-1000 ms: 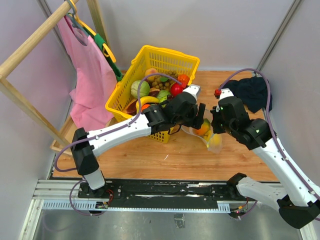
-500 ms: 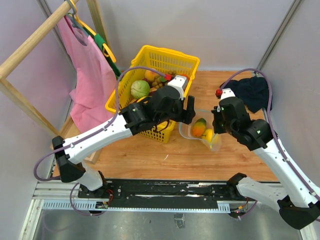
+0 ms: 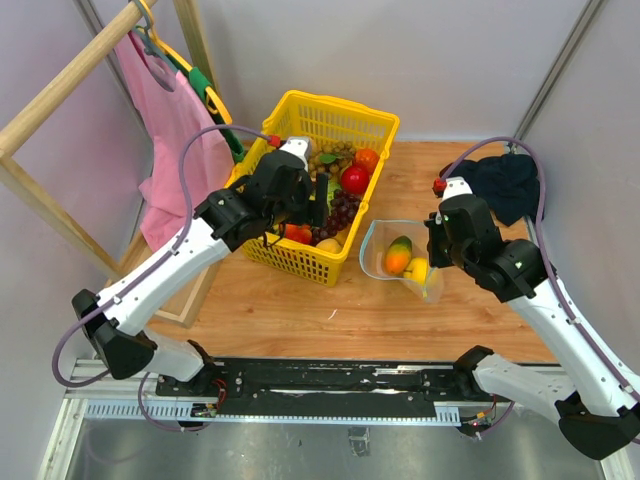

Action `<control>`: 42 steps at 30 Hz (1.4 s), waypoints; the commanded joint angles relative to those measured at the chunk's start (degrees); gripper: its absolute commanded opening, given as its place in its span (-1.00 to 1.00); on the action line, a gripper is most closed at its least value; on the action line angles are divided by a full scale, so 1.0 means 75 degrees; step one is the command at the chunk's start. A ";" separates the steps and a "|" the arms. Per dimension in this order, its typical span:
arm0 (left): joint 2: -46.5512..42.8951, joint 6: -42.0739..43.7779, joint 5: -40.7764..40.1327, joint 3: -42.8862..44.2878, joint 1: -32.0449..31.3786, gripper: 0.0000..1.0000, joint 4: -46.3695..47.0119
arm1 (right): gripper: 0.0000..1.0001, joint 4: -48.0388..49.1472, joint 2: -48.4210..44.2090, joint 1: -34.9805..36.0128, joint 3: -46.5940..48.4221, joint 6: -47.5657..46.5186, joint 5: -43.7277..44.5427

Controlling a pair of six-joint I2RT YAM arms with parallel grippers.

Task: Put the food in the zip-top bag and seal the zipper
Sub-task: Place the fake fruit in the zipper food storage bag, then pick up the fake fruit from the bin.

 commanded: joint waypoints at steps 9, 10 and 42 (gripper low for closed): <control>0.0890 0.0828 0.0737 -0.0128 0.1133 0.65 -0.1045 | -0.99 0.0006 -0.0089 -0.0092 -0.0112 -0.0107 0.0198; 0.0982 0.0863 0.0772 -0.0156 0.1198 0.65 -0.1094 | -0.99 0.0019 -0.0092 -0.0098 -0.0132 -0.0113 0.0188; 0.1893 0.1227 0.1698 -0.0615 0.1445 0.18 -0.1174 | -0.99 0.0162 -0.0169 -0.0096 -0.0294 -0.0027 0.0165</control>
